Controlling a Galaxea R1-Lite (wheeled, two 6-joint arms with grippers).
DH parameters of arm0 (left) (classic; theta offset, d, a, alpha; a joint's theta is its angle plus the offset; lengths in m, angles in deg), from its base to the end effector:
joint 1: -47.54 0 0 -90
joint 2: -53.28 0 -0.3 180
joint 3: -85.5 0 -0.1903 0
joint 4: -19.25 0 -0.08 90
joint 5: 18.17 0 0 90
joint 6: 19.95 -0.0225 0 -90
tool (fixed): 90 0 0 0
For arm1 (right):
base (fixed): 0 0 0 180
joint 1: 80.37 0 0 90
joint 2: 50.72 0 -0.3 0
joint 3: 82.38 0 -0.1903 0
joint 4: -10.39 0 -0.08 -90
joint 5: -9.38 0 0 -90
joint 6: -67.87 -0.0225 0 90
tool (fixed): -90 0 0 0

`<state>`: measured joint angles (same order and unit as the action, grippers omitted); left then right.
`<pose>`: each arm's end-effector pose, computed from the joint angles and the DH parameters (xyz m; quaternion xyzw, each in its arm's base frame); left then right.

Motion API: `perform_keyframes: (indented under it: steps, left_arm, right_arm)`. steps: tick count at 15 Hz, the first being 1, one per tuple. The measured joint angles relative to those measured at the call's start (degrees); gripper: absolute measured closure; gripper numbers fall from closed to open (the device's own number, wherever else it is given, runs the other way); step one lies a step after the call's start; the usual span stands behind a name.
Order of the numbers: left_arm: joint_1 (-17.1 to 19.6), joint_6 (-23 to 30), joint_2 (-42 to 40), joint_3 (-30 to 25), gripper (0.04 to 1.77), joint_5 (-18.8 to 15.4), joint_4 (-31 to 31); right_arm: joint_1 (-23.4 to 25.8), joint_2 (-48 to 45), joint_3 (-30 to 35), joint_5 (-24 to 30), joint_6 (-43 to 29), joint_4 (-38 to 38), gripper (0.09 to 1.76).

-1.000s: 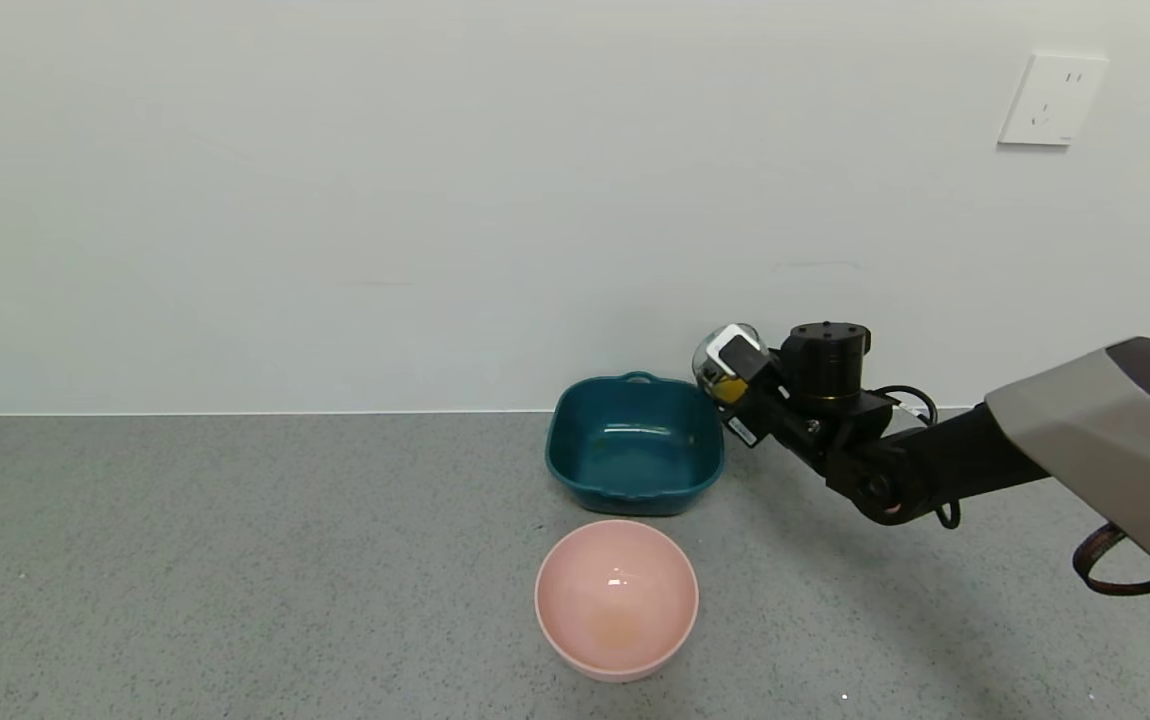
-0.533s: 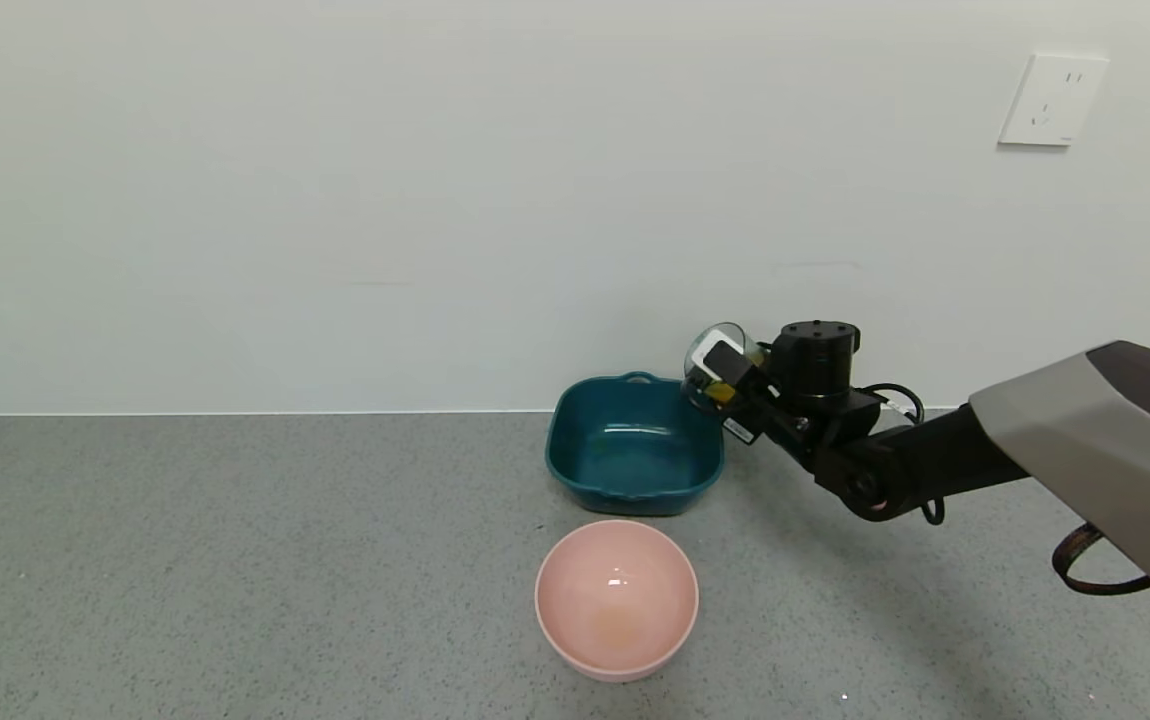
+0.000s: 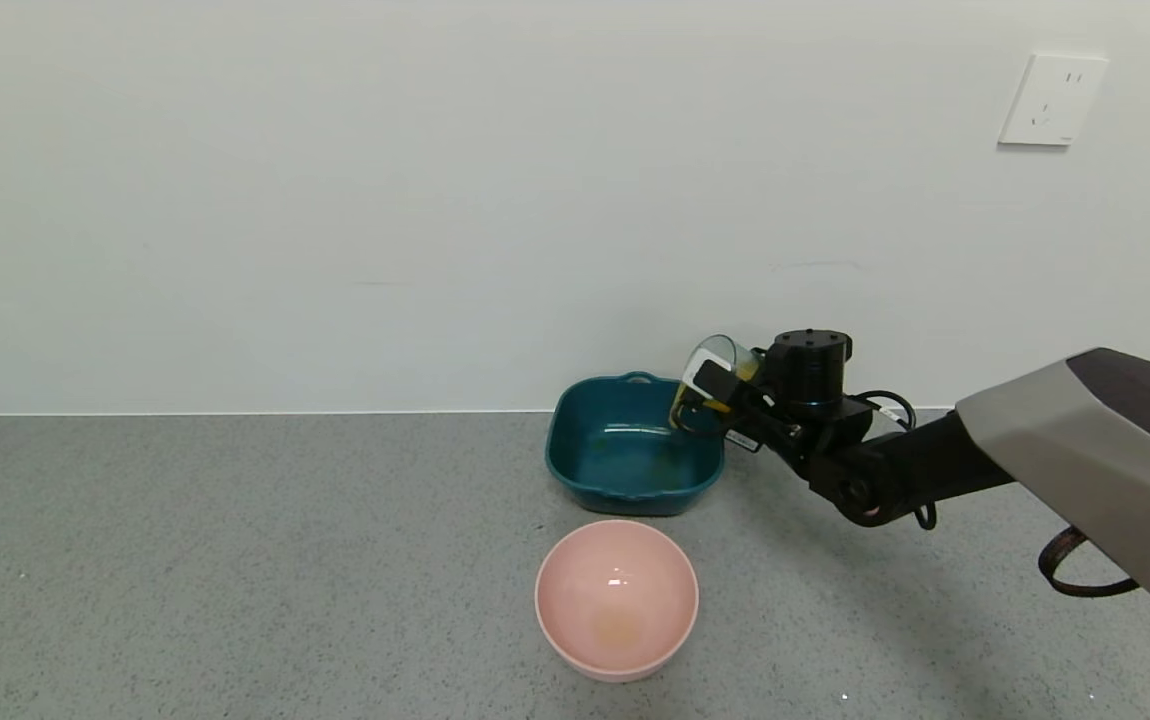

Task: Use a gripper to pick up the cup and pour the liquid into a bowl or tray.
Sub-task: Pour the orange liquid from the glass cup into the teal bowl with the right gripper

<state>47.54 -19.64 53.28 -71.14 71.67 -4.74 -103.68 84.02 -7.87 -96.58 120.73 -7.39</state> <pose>-0.0228 -0.0001 0.0743 -0.0027 0.0055 -0.0014 1.0000 0.4403 0.1830 0.0999 -0.4720 0.0559 0.0990 0.8742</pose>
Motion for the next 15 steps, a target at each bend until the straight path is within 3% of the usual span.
perform_keyframes:
  steps: [15]
  left_arm:
    - [0.00, 0.02, 0.00, 0.00, 0.09, 0.00, 0.00]
  right_arm:
    - [-0.26, 0.09, 0.00, -4.44, 13.04, -0.69, 0.48]
